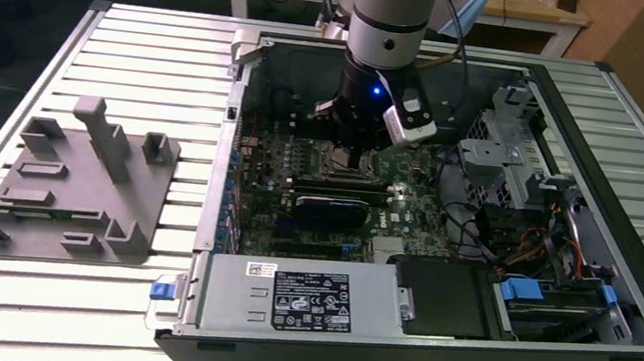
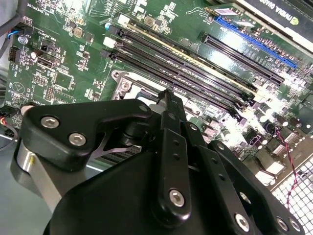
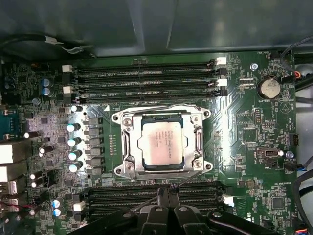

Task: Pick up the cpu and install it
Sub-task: 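Install the second cpu locking lever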

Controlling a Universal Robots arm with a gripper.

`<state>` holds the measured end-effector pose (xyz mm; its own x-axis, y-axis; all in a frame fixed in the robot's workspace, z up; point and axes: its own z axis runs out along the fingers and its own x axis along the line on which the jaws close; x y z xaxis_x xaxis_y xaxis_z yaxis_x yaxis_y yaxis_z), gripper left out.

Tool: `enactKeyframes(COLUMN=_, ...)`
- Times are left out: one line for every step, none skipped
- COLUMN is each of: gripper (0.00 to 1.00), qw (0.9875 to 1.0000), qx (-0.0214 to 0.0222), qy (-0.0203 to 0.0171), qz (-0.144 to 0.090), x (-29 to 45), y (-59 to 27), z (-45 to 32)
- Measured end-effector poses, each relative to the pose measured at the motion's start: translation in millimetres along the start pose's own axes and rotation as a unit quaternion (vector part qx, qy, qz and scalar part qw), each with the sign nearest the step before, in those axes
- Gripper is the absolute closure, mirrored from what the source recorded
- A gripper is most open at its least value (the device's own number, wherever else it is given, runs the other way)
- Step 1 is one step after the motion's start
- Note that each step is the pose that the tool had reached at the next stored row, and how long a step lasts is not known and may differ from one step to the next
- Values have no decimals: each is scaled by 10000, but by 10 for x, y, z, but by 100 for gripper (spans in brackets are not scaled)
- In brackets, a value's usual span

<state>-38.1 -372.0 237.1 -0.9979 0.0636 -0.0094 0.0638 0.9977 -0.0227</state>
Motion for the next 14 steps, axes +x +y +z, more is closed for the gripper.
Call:
enactKeyframes(gripper=89, qw=10000, qx=0, qy=0, qz=0, x=0, y=0, z=0)
enactKeyframes(gripper=89, qw=10000, qx=0, qy=0, qz=0, x=0, y=0, z=0)
enactKeyframes(gripper=89, qw=10000, qx=-2, qy=0, qz=0, x=0, y=0, z=1)
enactKeyframes(gripper=89, qw=10000, qx=-5, qy=-1, qz=0, x=0, y=0, z=2)
enactKeyframes(gripper=89, qw=10000, qx=-7, qy=-1, qz=1, x=0, y=-2, z=4)
enactKeyframes(gripper=89, qw=10000, qx=-7, qy=0, qz=1, x=0, y=-4, z=7)
enactKeyframes(gripper=89, qw=10000, qx=-8, qy=0, qz=0, x=0, y=-8, z=11)
enactKeyframes(gripper=89, qw=10000, qx=-10, qy=0, qz=0, x=3, y=-10, z=16)
enactKeyframes(gripper=89, qw=10000, qx=-12, qy=0, qz=0, x=7, y=-12, z=21)
enactKeyframes(gripper=89, qw=10000, qx=-16, qy=1, qz=0, x=14, y=-14, z=26)
enactKeyframes(gripper=89, qw=10000, qx=-20, qy=1, qz=0, x=20, y=-17, z=30)
enactKeyframes(gripper=89, qw=10000, qx=-24, qy=1, qz=0, x=25, y=-20, z=34)
enactKeyframes(gripper=89, qw=10000, qx=-27, qy=2, qz=0, x=30, y=-24, z=37)
enactKeyframes(gripper=89, qw=10000, qx=-31, qy=2, qz=0, x=37, y=-28, z=41)
